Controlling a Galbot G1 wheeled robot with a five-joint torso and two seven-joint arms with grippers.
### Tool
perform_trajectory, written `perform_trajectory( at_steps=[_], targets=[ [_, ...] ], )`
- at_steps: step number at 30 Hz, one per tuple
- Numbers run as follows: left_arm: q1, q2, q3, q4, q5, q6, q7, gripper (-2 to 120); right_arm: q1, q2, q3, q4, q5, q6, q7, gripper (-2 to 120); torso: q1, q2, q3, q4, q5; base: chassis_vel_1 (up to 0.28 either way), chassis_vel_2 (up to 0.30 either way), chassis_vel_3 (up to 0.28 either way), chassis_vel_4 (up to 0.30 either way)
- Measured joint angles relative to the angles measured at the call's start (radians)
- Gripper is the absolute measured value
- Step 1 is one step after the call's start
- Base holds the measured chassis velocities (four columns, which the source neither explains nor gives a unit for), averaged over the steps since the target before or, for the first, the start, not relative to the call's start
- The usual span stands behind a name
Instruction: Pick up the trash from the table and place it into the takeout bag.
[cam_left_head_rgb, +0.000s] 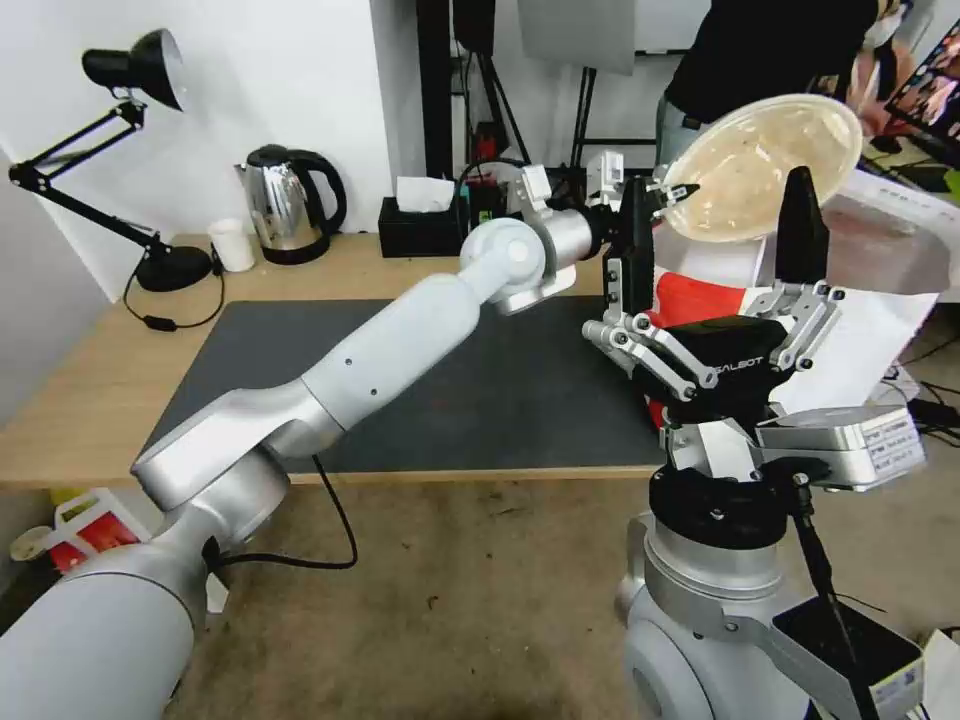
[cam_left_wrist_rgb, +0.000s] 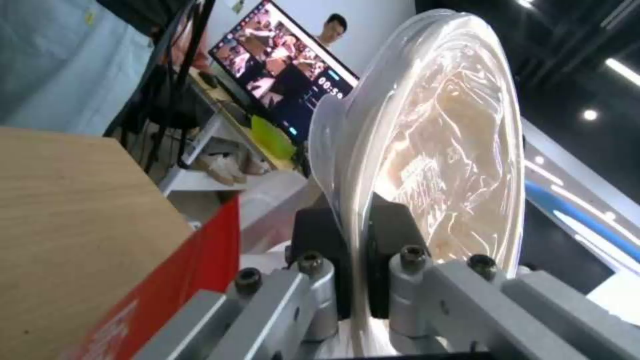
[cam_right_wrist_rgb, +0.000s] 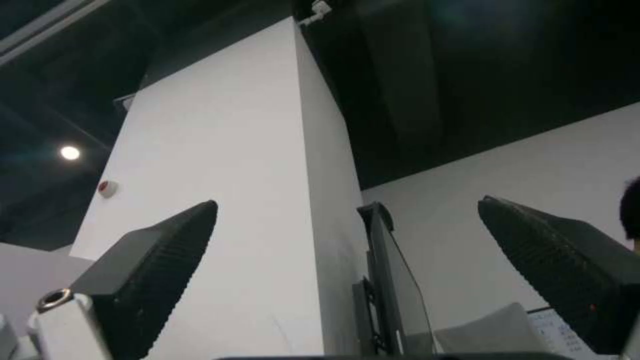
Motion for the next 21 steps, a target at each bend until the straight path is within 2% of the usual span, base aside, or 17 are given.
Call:
perform_trajectory(
  at_steps=[21],
  targets=[
    [-0.002, -0.009, 0.047, -0.020, -0.004, -0.003, 0.027, 3, 0.001, 0.000, 0.000, 0.000, 0.002, 0.004, 0.000, 100, 0.000, 0.000, 0.000, 0.0000, -0.0001, 0.000, 0.000, 0.000, 0.000]
  ],
)
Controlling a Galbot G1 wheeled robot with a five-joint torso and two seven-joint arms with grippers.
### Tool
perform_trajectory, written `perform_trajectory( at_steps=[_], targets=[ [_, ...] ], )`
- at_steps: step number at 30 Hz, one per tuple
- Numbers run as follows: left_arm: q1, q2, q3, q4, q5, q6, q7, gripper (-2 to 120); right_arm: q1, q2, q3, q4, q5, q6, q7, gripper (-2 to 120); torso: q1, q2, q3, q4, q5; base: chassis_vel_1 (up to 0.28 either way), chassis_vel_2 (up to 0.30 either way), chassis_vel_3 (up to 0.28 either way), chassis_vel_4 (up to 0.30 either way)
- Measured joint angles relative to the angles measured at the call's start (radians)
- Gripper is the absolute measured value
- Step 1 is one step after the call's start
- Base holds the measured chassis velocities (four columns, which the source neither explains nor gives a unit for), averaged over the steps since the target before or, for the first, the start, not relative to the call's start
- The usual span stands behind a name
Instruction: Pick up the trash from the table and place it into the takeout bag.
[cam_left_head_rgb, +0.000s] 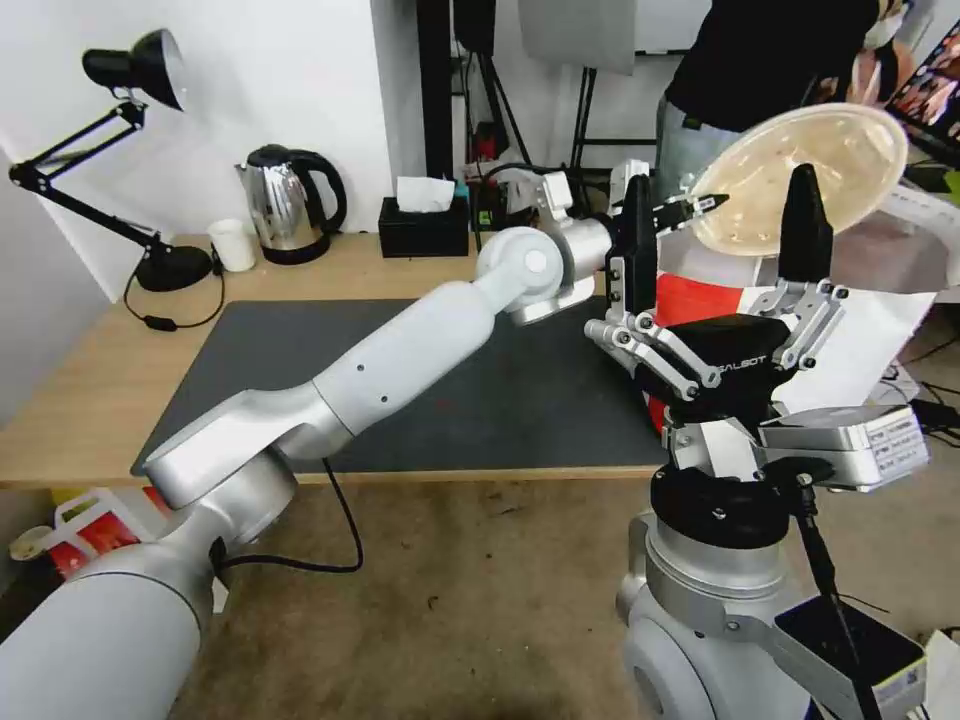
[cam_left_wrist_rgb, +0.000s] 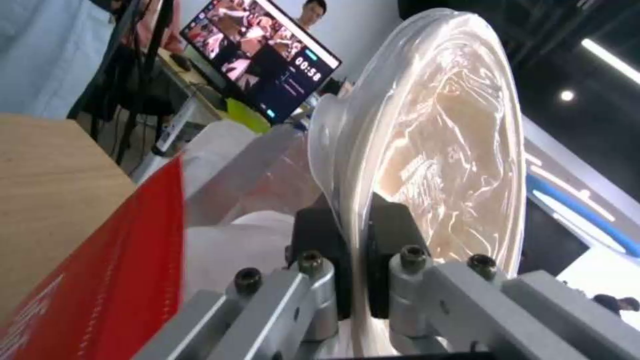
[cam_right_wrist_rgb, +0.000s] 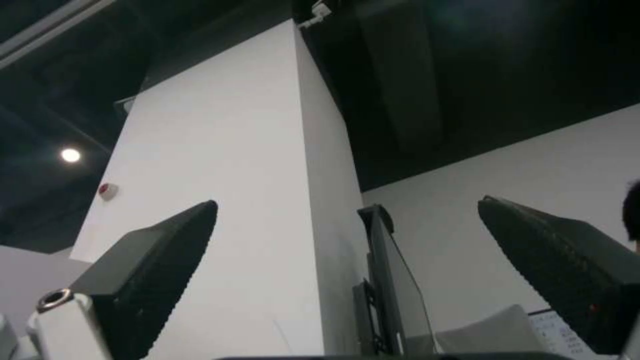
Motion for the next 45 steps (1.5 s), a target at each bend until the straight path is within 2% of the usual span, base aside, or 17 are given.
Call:
perform_trajectory(
  at_steps=[36, 39, 41, 44, 45],
  targets=[
    [0.010, 0.010, 0.046, 0.016, 0.050, -0.028, 0.011, 3, -0.002, -0.006, 0.007, 0.000, 0.004, 0.003, 0.002, 100, 0.000, 0.000, 0.000, -0.0001, 0.0000, 0.000, 0.000, 0.000, 0.000],
    [0.009, 0.009, 0.048, 0.019, 0.053, -0.030, 0.009, 9, -0.002, -0.007, 0.009, 0.000, 0.004, 0.004, 0.002, 100, 0.000, 0.000, 0.000, 0.0000, 0.0000, 0.000, 0.000, 0.000, 0.000],
    [0.009, 0.009, 0.048, 0.019, 0.053, -0.030, 0.009, 9, -0.003, -0.007, 0.009, 0.000, 0.004, 0.004, 0.002, 100, 0.000, 0.000, 0.000, 0.0000, 0.0001, 0.000, 0.000, 0.000, 0.000],
    [0.006, 0.009, 0.049, 0.019, 0.053, -0.030, 0.008, 22, -0.005, -0.009, 0.012, 0.000, 0.005, 0.004, 0.003, 100, 0.000, 0.000, 0.000, 0.0000, 0.0002, 0.000, 0.000, 0.000, 0.000],
    [0.006, 0.009, 0.049, 0.019, 0.053, -0.030, 0.008, 22, -0.005, -0.009, 0.012, 0.000, 0.005, 0.004, 0.003, 100, 0.000, 0.000, 0.000, 0.0000, 0.0002, 0.000, 0.000, 0.000, 0.000]
  ],
)
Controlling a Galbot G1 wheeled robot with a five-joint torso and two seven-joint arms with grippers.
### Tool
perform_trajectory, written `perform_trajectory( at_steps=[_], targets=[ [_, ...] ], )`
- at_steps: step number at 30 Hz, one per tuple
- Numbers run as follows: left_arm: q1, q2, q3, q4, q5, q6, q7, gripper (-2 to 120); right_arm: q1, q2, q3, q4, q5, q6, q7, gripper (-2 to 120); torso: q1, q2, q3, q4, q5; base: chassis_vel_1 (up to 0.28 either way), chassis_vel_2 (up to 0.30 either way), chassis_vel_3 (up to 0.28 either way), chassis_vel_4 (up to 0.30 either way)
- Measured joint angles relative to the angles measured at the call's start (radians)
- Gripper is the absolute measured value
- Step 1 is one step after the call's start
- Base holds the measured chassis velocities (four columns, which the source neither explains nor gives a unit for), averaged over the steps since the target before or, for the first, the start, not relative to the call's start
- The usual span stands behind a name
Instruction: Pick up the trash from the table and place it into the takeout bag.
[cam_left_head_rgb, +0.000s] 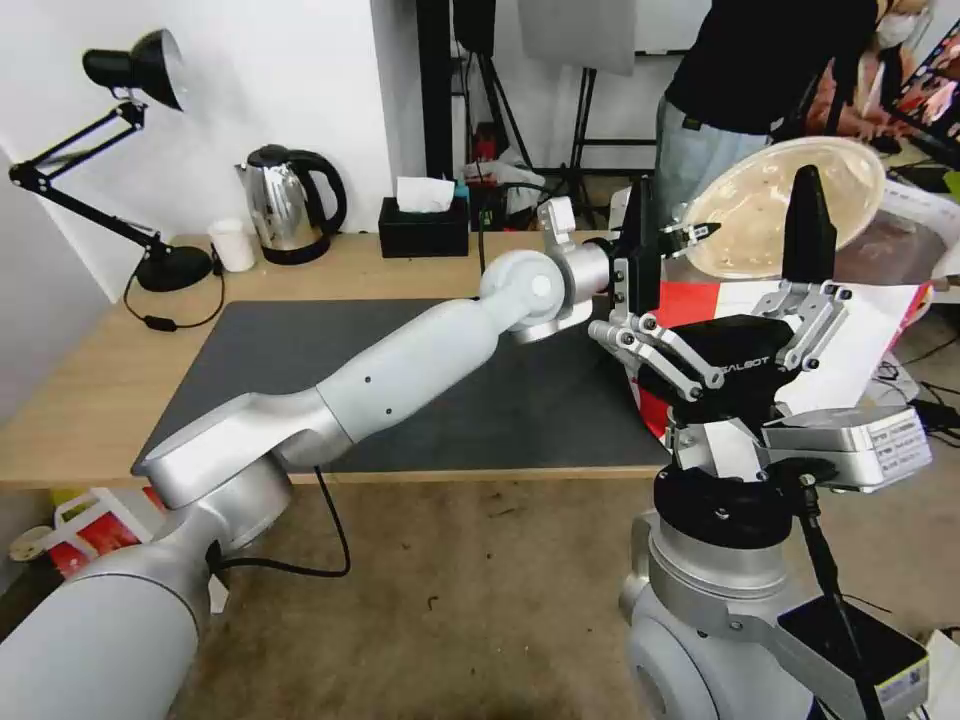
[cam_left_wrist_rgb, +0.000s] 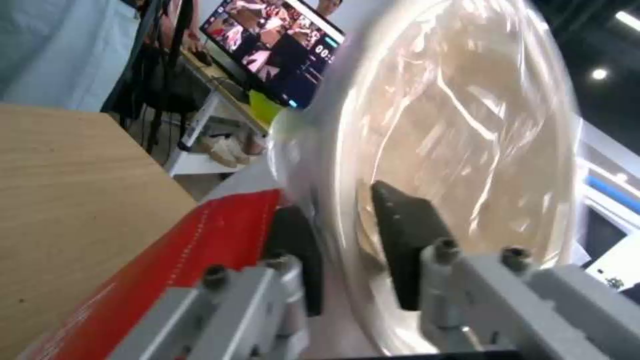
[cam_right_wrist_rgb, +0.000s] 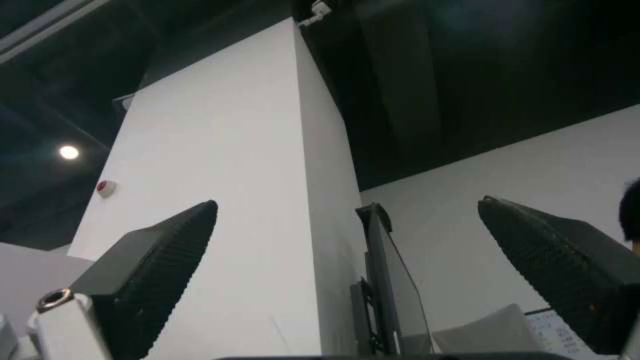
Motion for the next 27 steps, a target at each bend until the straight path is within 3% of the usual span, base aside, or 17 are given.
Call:
perform_trajectory(
  at_steps=[19, 27],
  targets=[
    [-0.020, 0.033, 0.006, -0.023, -0.006, 0.002, -0.004, 95, -0.002, -0.002, 0.007, 0.000, 0.003, 0.000, 0.001, 100, 0.000, 0.000, 0.000, 0.0000, -0.0002, 0.000, 0.000, 0.000, 0.000],
    [-0.026, 0.043, 0.015, -0.028, -0.005, -0.001, -0.006, 100, 0.003, -0.001, 0.005, 0.000, 0.002, 0.001, 0.002, 100, 0.000, 0.000, 0.000, 0.0000, -0.0002, 0.000, 0.000, 0.000, 0.000]
  ],
)
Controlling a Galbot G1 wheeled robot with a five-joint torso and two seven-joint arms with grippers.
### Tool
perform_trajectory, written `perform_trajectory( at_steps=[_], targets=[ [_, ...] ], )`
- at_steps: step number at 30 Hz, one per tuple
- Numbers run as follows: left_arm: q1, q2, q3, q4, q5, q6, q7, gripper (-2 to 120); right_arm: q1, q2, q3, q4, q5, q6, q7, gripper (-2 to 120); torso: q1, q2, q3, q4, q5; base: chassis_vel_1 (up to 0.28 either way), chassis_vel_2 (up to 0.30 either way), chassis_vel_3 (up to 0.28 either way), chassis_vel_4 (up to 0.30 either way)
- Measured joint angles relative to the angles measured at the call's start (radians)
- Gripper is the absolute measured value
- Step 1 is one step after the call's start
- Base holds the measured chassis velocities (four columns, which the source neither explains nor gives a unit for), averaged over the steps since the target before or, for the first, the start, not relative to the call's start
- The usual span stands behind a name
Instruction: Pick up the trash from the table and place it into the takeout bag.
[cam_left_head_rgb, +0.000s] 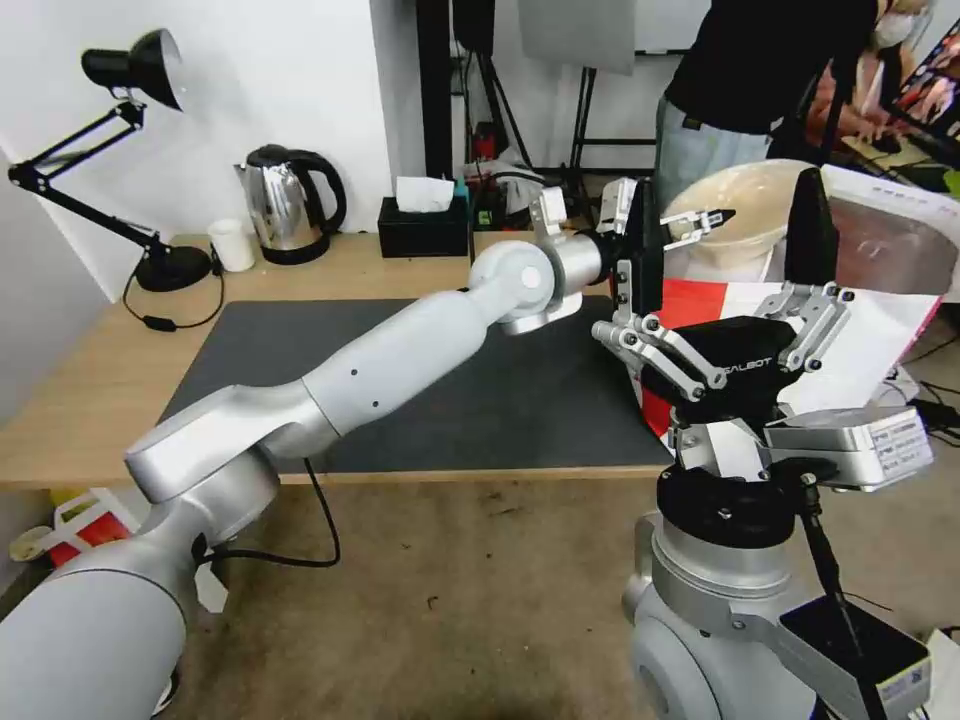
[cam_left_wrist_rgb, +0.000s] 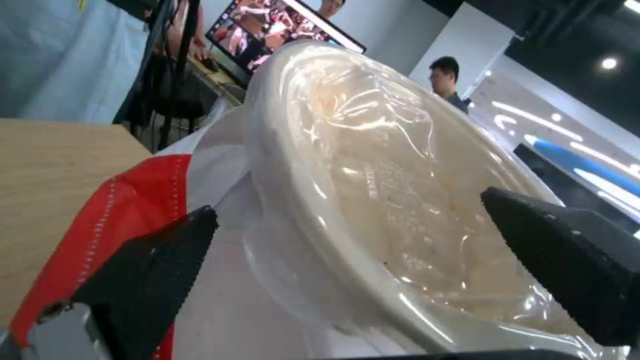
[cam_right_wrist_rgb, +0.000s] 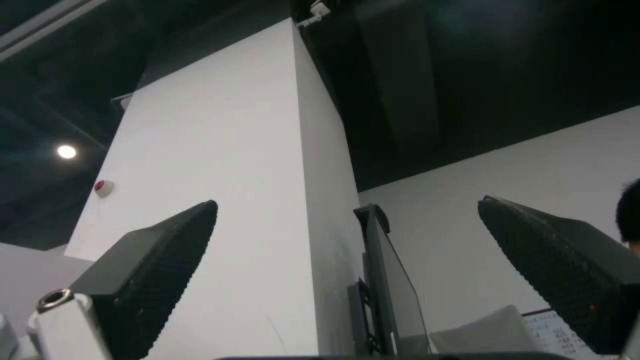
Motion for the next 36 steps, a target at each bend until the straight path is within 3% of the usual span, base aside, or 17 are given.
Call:
perform_trajectory(
  at_steps=[22, 36],
  targets=[
    [-0.035, 0.029, 0.060, -0.014, 0.002, -0.008, -0.019, 100, 0.015, 0.001, 0.002, 0.000, 0.012, 0.000, 0.001, 100, 0.000, 0.000, 0.000, 0.0001, 0.0000, 0.000, 0.000, 0.000, 0.000],
    [-0.104, 0.048, 0.162, -0.030, -0.002, 0.000, -0.020, 100, 0.015, 0.002, 0.005, 0.000, 0.021, -0.001, 0.002, 100, 0.000, 0.000, 0.000, -0.0001, 0.0000, 0.000, 0.000, 0.000, 0.000]
  ],
)
